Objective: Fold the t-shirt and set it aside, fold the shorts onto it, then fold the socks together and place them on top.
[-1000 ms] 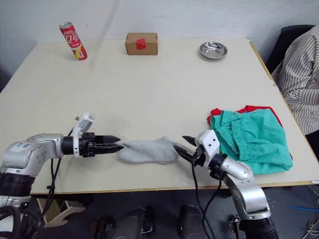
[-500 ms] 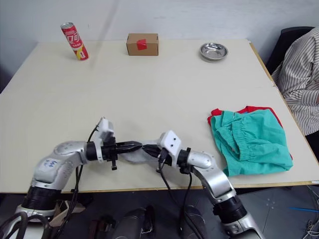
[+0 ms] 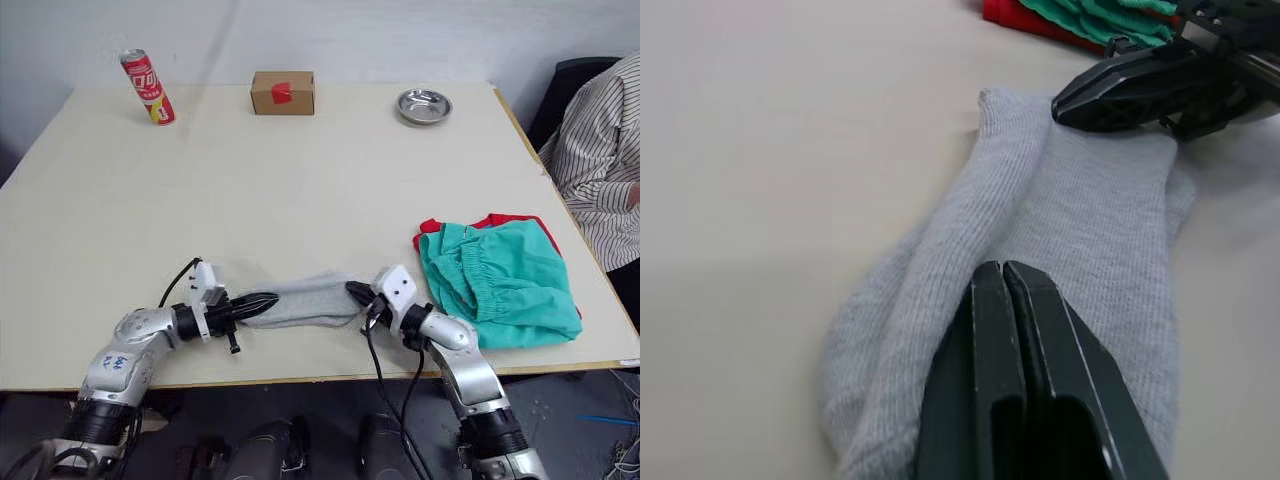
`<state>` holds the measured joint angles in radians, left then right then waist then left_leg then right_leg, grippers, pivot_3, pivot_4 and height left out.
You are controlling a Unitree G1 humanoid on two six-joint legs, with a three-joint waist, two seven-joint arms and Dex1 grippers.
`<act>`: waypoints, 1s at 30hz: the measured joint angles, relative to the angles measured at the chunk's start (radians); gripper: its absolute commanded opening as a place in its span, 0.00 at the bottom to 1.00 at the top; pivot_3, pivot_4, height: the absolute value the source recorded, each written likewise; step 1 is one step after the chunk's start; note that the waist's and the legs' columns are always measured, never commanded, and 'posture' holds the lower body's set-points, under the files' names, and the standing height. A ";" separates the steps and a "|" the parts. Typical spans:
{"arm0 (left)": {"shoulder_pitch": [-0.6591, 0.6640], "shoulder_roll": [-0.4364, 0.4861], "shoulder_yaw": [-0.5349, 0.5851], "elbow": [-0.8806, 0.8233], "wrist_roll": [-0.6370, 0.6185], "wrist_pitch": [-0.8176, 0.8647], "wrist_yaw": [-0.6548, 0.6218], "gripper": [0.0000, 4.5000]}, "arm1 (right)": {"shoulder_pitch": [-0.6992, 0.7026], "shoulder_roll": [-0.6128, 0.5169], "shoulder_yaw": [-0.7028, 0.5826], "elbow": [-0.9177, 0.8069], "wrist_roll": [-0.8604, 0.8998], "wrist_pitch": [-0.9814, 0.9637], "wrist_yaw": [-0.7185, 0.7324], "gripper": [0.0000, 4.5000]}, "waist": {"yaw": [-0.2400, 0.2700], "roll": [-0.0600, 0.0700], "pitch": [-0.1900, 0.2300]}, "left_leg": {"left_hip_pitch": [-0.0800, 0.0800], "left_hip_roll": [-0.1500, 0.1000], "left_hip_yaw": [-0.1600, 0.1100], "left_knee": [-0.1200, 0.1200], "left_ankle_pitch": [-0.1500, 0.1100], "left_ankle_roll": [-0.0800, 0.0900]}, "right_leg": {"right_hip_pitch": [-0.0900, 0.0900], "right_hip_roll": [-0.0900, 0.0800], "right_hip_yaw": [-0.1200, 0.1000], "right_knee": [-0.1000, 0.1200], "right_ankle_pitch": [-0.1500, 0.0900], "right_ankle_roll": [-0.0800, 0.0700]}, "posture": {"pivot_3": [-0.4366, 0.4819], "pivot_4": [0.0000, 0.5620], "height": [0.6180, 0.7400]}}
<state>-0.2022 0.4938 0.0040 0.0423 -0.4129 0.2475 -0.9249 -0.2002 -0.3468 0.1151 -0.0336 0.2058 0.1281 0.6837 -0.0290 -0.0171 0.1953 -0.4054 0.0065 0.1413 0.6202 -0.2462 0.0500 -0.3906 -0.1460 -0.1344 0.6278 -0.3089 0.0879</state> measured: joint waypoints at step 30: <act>-0.174 0.052 0.083 -0.201 -0.397 1.021 0.408 0.14 | -0.280 0.007 0.173 0.360 -0.086 -0.323 0.322 0.00 | 0.003 -0.002 0.000 | 0.000 -0.001 0.001 0.007 -0.003 -0.001 | 0.003 0.001 0.003 0.001 -0.001 0.002 | 0.48 0.27 1.00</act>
<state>-0.3765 0.5461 0.0874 -0.1585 -0.8098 1.2684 -0.5166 -0.4798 -0.3403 0.2880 0.3266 0.1200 -0.1947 1.0056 -0.0256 -0.0196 0.1952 -0.4050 0.0059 0.1419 0.6273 -0.2489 0.0493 -0.3876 -0.1451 -0.1315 0.6286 -0.3095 0.0903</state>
